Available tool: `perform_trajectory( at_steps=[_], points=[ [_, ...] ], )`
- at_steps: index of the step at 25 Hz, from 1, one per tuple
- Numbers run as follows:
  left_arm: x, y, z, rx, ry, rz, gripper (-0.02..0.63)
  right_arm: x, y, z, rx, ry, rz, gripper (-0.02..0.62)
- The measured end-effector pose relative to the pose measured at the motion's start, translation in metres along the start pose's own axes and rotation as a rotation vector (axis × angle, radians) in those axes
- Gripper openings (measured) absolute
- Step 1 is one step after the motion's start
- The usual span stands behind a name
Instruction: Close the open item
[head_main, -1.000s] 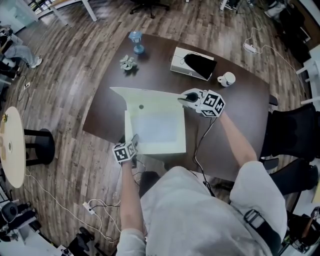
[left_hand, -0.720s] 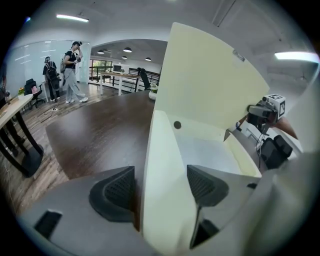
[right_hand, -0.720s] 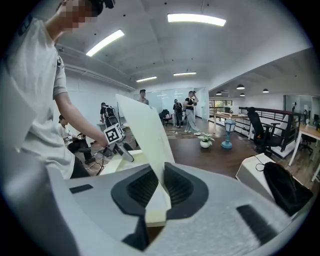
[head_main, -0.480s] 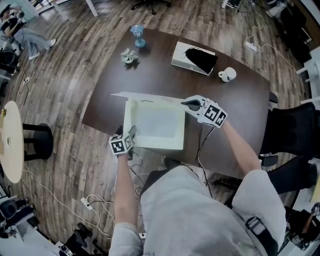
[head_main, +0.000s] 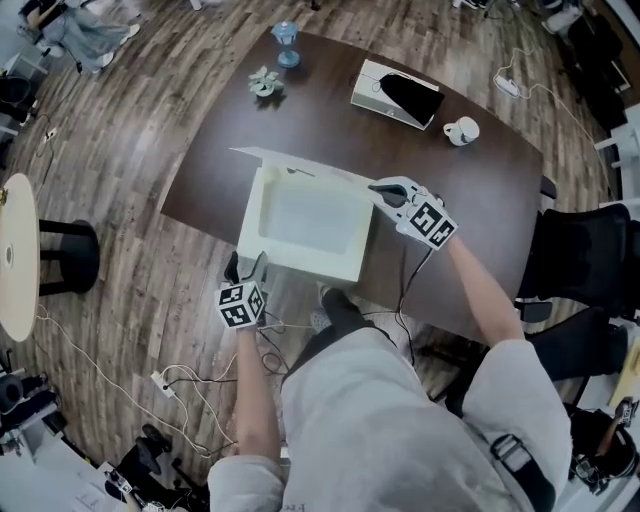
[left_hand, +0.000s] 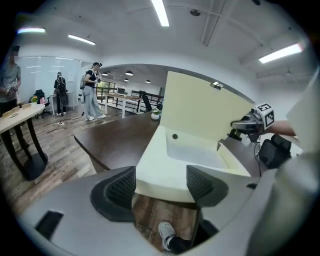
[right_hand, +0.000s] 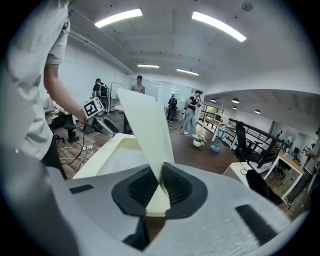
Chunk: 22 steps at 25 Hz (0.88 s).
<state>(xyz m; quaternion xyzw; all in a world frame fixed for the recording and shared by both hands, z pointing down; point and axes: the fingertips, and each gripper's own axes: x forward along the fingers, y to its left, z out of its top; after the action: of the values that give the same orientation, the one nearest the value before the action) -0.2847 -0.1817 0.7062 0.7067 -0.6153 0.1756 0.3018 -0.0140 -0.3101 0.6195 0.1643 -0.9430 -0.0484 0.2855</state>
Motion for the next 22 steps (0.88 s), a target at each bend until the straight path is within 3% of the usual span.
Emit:
perform_trajectory(
  at_steps=[4, 10, 16, 22],
  points=[
    [-0.019, -0.028, -0.038, -0.024, -0.023, -0.009, 0.304, 0.002, 0.007, -0.002, -0.028, 0.018, -0.004, 0.032],
    [-0.008, -0.085, -0.076, -0.028, 0.021, -0.111, 0.304, 0.000, 0.035, -0.009, -0.102, 0.046, 0.026, 0.034],
    [-0.002, -0.109, -0.080, -0.004, 0.026, -0.148, 0.304, 0.002, 0.062, -0.015, -0.176, 0.079, 0.030, 0.040],
    [-0.001, -0.102, -0.080, -0.013, 0.009, -0.118, 0.304, 0.002, 0.086, -0.023, -0.323, 0.106, -0.016, 0.038]
  ],
)
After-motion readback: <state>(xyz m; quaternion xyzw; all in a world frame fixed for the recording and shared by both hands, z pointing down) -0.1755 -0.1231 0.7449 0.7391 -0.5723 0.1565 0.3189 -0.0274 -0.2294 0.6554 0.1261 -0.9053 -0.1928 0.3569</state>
